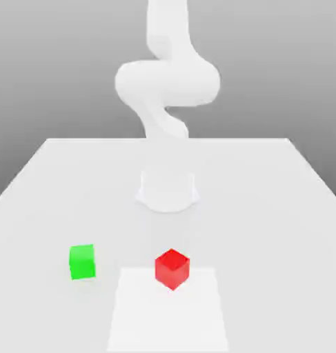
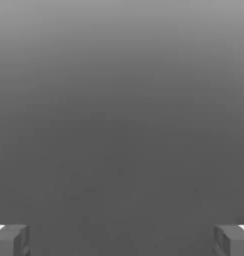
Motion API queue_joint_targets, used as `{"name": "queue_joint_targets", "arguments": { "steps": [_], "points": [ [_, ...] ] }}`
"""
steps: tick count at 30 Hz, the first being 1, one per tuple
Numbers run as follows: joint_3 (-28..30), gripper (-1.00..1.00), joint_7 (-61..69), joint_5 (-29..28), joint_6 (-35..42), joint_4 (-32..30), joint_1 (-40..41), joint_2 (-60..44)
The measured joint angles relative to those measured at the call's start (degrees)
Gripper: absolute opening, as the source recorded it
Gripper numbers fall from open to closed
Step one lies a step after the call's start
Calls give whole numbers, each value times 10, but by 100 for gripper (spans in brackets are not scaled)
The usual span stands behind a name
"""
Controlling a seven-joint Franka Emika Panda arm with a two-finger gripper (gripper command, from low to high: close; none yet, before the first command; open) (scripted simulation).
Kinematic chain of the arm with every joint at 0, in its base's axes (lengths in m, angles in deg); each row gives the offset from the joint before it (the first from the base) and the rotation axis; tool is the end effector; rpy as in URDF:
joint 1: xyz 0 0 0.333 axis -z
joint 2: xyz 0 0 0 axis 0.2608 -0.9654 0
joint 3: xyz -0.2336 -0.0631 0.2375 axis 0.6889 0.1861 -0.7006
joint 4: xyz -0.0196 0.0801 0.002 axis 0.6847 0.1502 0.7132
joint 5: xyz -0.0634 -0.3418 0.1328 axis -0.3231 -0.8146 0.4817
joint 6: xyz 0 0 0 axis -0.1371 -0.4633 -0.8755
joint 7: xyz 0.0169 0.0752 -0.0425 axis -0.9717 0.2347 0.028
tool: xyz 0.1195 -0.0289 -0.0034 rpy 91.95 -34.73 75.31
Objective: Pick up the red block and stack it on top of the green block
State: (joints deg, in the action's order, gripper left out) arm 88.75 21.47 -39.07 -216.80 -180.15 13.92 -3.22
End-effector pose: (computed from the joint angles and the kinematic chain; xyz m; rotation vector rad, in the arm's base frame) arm 0.3470 0.0011 0.6672 -2.5522 0.9578 -0.9644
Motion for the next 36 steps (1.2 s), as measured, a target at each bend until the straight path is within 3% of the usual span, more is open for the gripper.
{"name": "queue_joint_targets", "arguments": {
  "steps": [15,19,23,24,31,36],
  "points": [
    [82,0,315,-37,-212,-274,-80,-271],
    [92,0,414,2,-313,-315,-103,-404],
    [41,0,461,57,-390,-308,-65,-496],
    [25,-100,466,64,-407,-305,-51,-516],
    [19,-100,467,65,-411,-305,-45,-522],
    [40,-100,431,15,-335,-317,-52,-433]
  ]
}}
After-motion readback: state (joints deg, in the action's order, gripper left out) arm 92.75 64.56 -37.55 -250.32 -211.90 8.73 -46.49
